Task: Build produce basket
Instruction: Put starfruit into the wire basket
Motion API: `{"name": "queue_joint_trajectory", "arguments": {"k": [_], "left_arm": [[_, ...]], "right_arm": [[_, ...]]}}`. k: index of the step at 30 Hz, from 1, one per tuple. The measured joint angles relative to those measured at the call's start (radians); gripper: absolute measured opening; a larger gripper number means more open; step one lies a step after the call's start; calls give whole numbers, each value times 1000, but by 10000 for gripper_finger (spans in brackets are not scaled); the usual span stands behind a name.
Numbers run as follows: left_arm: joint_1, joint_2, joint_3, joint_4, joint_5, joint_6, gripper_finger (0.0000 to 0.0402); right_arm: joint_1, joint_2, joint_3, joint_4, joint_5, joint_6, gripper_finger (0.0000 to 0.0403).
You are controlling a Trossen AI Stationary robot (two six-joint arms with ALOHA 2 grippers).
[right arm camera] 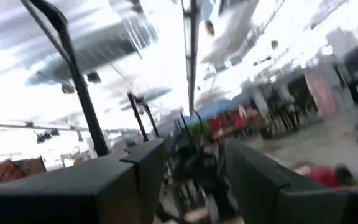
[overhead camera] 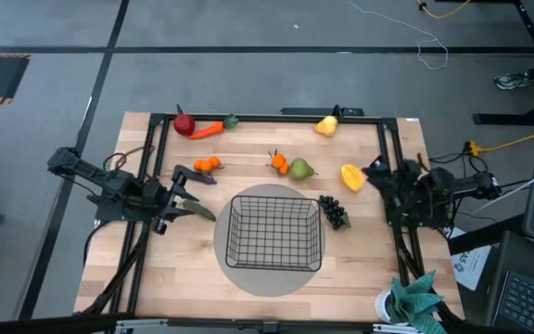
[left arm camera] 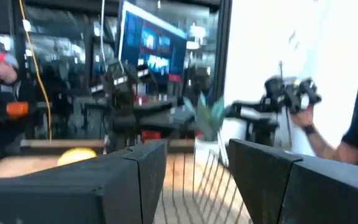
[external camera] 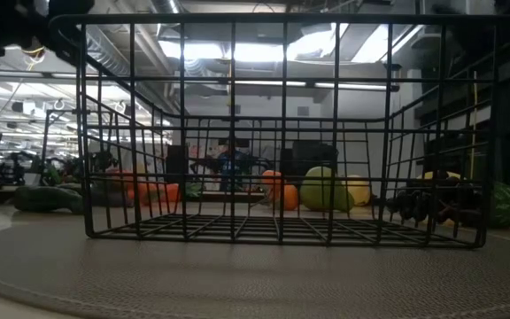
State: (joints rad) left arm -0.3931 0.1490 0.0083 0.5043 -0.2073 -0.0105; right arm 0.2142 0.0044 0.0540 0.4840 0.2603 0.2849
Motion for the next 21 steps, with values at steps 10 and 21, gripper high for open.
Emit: {"name": "queue_joint_trajectory", "arguments": {"k": [10, 21], "left_arm": [[0, 0, 49, 30, -1, 174, 163], [0, 0, 55, 27, -20, 178, 163]], "right_arm": [[0, 138, 387, -540, 112, 4, 165], [-29, 619, 764, -1482, 577, 591, 165]]}}
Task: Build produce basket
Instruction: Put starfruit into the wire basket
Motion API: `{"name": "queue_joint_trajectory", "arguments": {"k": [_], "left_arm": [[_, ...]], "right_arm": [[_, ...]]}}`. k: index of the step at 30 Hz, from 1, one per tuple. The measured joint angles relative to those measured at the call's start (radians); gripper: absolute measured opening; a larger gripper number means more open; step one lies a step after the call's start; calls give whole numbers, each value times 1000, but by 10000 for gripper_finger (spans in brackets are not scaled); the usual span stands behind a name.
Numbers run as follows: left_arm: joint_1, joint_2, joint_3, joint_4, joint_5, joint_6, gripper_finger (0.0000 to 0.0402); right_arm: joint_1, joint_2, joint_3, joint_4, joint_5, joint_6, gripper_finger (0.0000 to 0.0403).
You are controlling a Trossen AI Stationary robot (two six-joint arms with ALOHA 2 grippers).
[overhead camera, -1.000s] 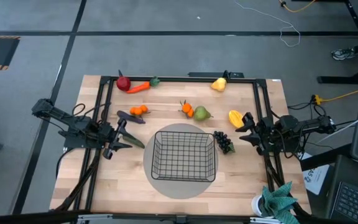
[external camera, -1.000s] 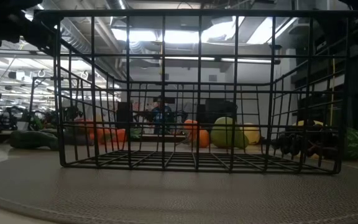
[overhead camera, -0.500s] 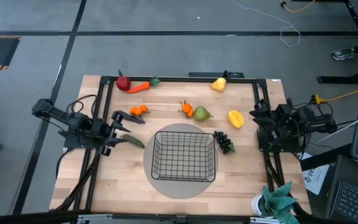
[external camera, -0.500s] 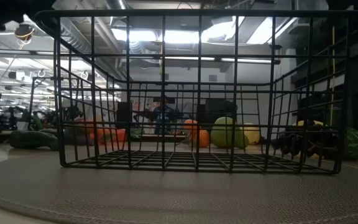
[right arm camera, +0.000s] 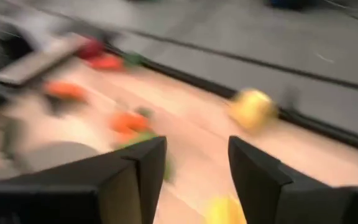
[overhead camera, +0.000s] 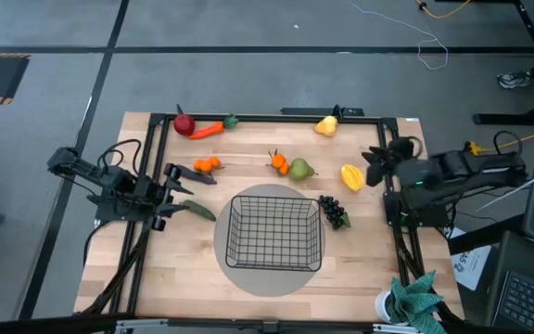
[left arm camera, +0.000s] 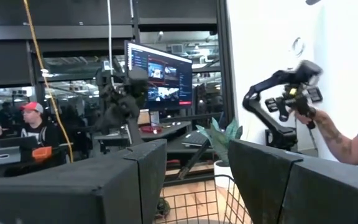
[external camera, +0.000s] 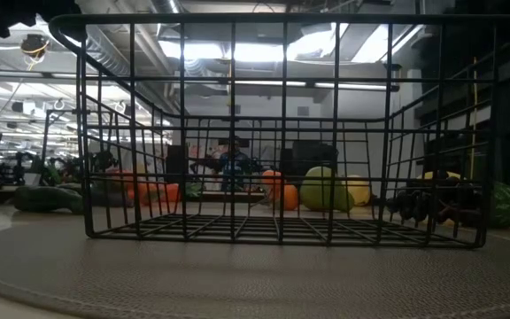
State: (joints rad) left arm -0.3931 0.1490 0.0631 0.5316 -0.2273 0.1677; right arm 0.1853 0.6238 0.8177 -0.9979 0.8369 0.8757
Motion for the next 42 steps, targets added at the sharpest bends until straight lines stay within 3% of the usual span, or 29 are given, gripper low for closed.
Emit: {"name": "queue_joint_trajectory", "arguments": {"k": [4, 7, 13, 22, 34, 42], "left_arm": [[0, 0, 0, 0, -2, 0, 163], [0, 0, 0, 0, -2, 0, 163], [0, 0, 0, 1, -2, 0, 163], [0, 0, 0, 3, -2, 0, 163], [0, 0, 0, 4, -1, 0, 163], [0, 0, 0, 4, -1, 0, 163]], "right_arm": [[-83, 164, 42, -268, -105, 258, 165], [-161, 250, 46, -337, -237, 320, 165], [-301, 370, 44, -273, -411, 203, 165], [-542, 529, 43, -116, -647, -101, 165], [-602, 775, 42, -49, -662, -204, 165], [-602, 835, 45, -26, -671, -230, 165]]}}
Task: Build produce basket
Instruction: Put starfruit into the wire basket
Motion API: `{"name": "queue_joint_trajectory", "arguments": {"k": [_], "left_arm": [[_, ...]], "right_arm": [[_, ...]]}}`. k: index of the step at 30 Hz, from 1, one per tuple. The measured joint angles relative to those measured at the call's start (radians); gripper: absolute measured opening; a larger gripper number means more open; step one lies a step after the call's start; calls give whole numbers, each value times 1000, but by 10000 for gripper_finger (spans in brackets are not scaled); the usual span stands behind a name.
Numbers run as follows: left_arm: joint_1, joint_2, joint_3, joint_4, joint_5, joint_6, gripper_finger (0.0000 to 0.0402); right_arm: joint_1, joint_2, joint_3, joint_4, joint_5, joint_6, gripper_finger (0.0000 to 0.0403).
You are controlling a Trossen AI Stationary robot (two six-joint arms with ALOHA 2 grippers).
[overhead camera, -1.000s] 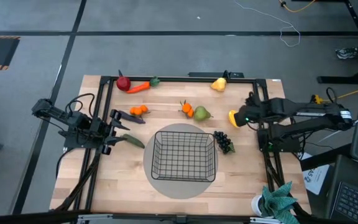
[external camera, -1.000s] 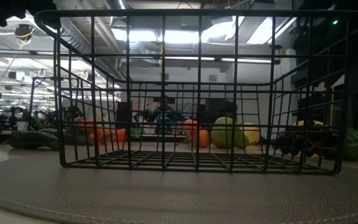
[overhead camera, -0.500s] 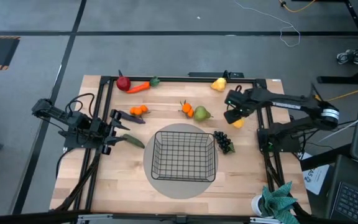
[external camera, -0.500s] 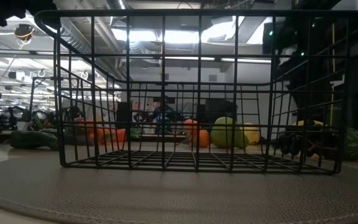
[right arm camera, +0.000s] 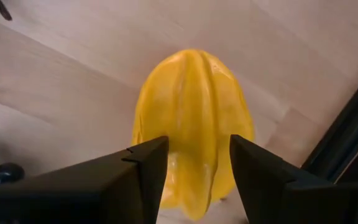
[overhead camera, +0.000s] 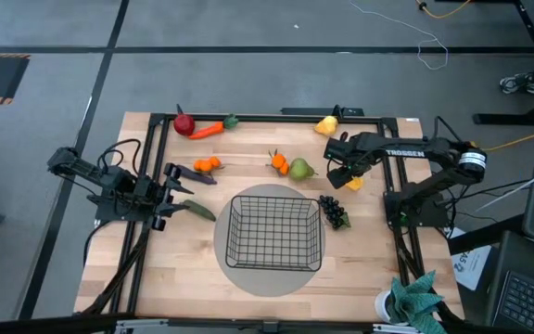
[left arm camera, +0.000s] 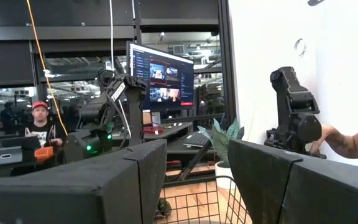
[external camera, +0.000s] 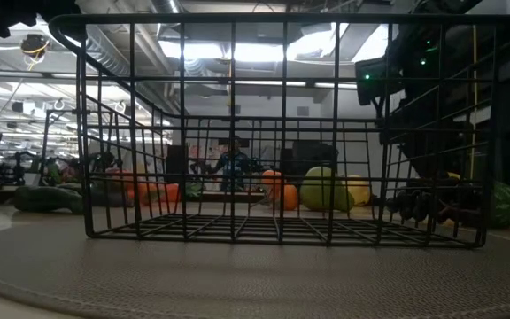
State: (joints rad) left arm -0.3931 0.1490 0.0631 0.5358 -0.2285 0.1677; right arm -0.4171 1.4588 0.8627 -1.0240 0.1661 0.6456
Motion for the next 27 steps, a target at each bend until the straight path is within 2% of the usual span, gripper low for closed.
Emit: {"name": "queue_joint_trajectory", "arguments": {"k": [9, 14, 20, 23, 27], "left_arm": [[0, 0, 0, 0, 0, 1, 163], [0, 0, 0, 0, 0, 1, 163], [0, 0, 0, 0, 0, 0, 163], [0, 0, 0, 0, 0, 1, 163], [0, 0, 0, 0, 0, 1, 163]], "right_arm": [[0, -3, -2, 13, 0, 0, 156], [1, -3, -2, 17, -5, 0, 110], [0, -4, -2, 14, 0, -44, 20], [0, -2, 5, 10, 8, -114, 13], [0, 4, 50, -3, 77, -234, 9]]}}
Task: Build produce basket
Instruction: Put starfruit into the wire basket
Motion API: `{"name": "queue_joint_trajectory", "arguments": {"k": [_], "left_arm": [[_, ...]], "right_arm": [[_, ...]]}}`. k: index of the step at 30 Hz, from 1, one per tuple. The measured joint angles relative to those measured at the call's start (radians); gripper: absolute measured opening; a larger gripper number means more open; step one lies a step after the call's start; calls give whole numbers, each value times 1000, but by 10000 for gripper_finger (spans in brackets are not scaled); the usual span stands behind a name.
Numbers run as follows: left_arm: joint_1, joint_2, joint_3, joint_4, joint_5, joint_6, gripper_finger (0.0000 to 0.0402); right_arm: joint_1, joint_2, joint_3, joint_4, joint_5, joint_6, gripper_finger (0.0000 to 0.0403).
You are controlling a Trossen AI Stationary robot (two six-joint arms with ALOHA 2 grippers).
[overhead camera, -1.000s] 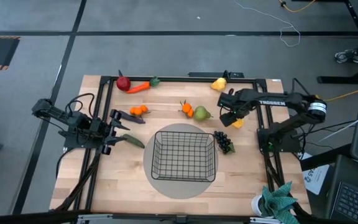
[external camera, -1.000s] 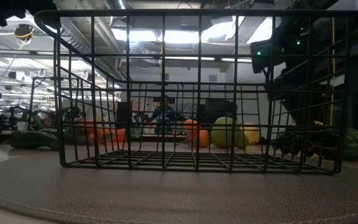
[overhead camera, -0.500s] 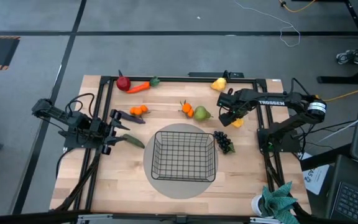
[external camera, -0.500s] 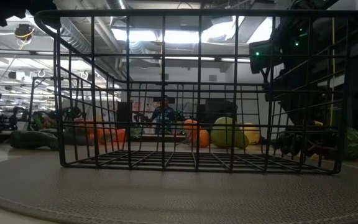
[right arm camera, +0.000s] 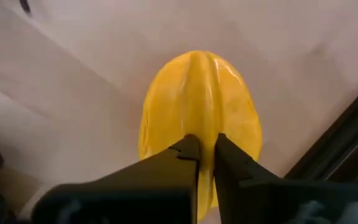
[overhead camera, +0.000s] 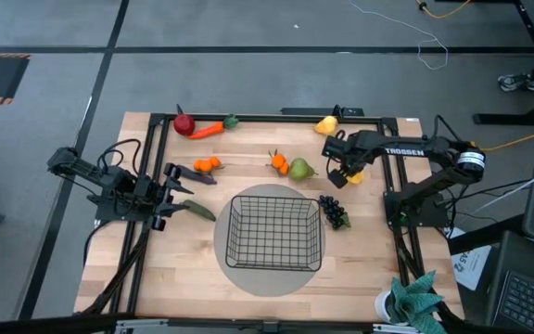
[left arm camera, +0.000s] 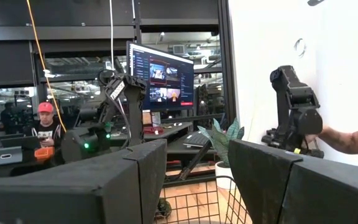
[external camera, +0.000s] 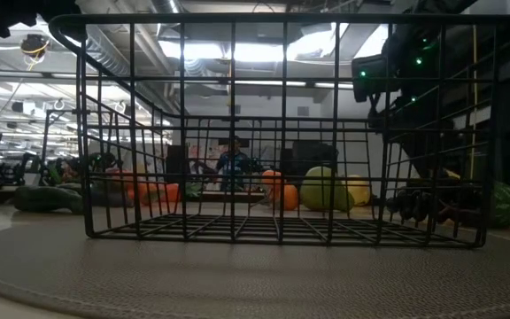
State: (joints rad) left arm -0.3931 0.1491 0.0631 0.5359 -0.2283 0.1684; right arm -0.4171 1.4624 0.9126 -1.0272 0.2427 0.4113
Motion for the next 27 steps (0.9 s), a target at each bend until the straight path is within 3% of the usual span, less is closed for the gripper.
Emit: {"name": "queue_joint_trajectory", "arguments": {"k": [7, 13, 18, 24, 27], "left_arm": [[0, 0, 0, 6, 0, 0, 163], [0, 0, 0, 6, 0, 2, 163], [0, 0, 0, 6, 0, 2, 163], [0, 0, 0, 6, 0, 2, 163], [0, 0, 0, 6, 0, 2, 163]], "right_arm": [[12, -2, 190, -45, 77, -102, 3], [81, -3, 386, -47, 33, -209, 2], [178, -5, 532, -25, -138, -318, 1], [311, -10, 596, 99, -511, -481, 4], [362, -11, 596, 129, -577, -495, 14]]}}
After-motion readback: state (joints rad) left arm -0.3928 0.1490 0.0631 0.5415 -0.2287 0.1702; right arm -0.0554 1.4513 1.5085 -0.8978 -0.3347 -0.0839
